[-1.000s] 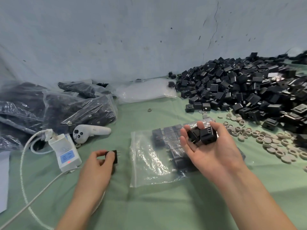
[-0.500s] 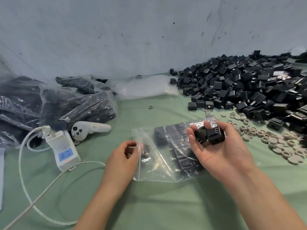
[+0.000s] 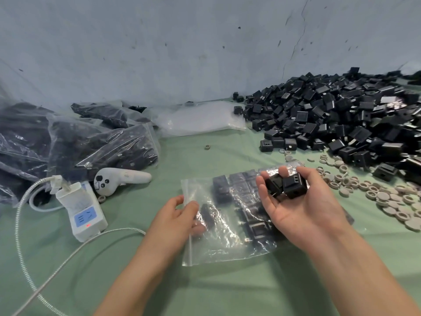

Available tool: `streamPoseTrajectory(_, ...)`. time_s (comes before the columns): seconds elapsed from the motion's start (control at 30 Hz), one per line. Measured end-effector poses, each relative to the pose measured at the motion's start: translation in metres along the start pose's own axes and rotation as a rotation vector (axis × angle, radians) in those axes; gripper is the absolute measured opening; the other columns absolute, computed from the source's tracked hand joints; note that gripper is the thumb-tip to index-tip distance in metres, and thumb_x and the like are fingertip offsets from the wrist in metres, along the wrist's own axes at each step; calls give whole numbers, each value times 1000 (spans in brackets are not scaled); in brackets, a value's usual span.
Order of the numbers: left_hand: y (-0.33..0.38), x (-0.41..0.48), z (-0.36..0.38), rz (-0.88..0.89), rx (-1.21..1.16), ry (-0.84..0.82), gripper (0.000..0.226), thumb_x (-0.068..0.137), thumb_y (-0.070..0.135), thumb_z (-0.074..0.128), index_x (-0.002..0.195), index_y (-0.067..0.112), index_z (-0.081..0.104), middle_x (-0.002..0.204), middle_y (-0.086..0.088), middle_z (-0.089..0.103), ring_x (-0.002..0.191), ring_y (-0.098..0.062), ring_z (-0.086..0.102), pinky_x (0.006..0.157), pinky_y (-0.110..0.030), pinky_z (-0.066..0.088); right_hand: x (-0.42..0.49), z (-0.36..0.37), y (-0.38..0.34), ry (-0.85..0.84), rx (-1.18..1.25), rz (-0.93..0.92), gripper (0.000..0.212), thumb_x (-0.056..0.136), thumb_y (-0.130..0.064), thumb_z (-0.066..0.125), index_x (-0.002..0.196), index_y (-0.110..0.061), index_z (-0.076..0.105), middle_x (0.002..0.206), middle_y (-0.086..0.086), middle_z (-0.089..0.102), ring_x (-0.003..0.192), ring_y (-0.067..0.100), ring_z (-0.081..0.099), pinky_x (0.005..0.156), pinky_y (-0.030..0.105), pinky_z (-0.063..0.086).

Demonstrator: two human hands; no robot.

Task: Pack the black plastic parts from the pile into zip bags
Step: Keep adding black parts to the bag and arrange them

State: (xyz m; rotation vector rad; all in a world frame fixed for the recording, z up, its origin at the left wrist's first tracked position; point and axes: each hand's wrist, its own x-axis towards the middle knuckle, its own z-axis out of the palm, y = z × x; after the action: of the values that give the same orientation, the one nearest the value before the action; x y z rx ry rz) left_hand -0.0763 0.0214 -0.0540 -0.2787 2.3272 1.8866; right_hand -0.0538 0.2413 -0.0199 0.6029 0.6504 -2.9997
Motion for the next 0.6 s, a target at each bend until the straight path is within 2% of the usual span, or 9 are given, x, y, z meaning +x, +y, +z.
streamPoseTrajectory(0.1, 4, 3, 2, -56, -107, -58, 20, 97, 23, 60, 110, 10, 66, 81, -3, 74, 69, -14, 73, 63, -27, 58, 1, 2, 2, 7, -2, 4, 27, 93, -32, 58, 75, -11, 64, 98, 16, 69, 80, 30, 71, 70, 32, 61)
streamPoseTrajectory(0.2, 6, 4, 6, -93, -168, -119, 17, 97, 19, 61, 105, 4, 64, 77, -5, 74, 65, -14, 72, 58, -25, 56, 2, 2, 2, 12, 3, 4, 27, 93, -32, 58, 76, -11, 64, 98, 16, 69, 80, 30, 71, 70, 32, 61)
streamPoseTrajectory(0.33, 7, 5, 8, -113, -227, -188, 18, 99, 13, 56, 104, -4, 62, 53, 4, 55, 47, -7, 59, 48, -21, 52, 3, 2, 2, 19, 0, 0, 27, 93, -33, 58, 77, -11, 64, 99, 16, 69, 82, 30, 71, 70, 32, 61)
streamPoseTrajectory(0.4, 11, 3, 8, -152, -292, -234, 22, 100, 10, 53, 108, -10, 60, 63, -9, 67, 57, -13, 68, 49, -23, 53, 4, 2, 3, 21, -1, -2, 28, 93, -32, 58, 77, -11, 64, 99, 16, 69, 82, 30, 71, 70, 33, 61)
streamPoseTrajectory(0.47, 14, 4, 8, -208, -427, -259, 22, 99, 5, 53, 108, -15, 55, 93, -33, 70, 81, -28, 75, 57, -28, 59, 4, 2, 3, 25, -2, -3, 28, 93, -33, 58, 76, -11, 64, 98, 16, 69, 82, 30, 71, 70, 33, 61)
streamPoseTrajectory(0.53, 17, 5, 7, -267, -547, -285, 22, 97, 4, 54, 108, -15, 53, 103, -37, 67, 94, -40, 72, 65, -35, 62, 5, 3, 4, 27, 1, -2, 29, 93, -33, 57, 75, -12, 64, 97, 16, 69, 81, 30, 71, 70, 33, 61)
streamPoseTrajectory(0.6, 18, 5, 6, -304, -606, -287, 22, 95, 3, 55, 110, -13, 52, 106, -37, 67, 97, -45, 70, 76, -46, 61, 4, 3, 5, 23, 0, -4, 29, 93, -33, 58, 75, -12, 64, 95, 16, 69, 78, 30, 71, 72, 33, 61)
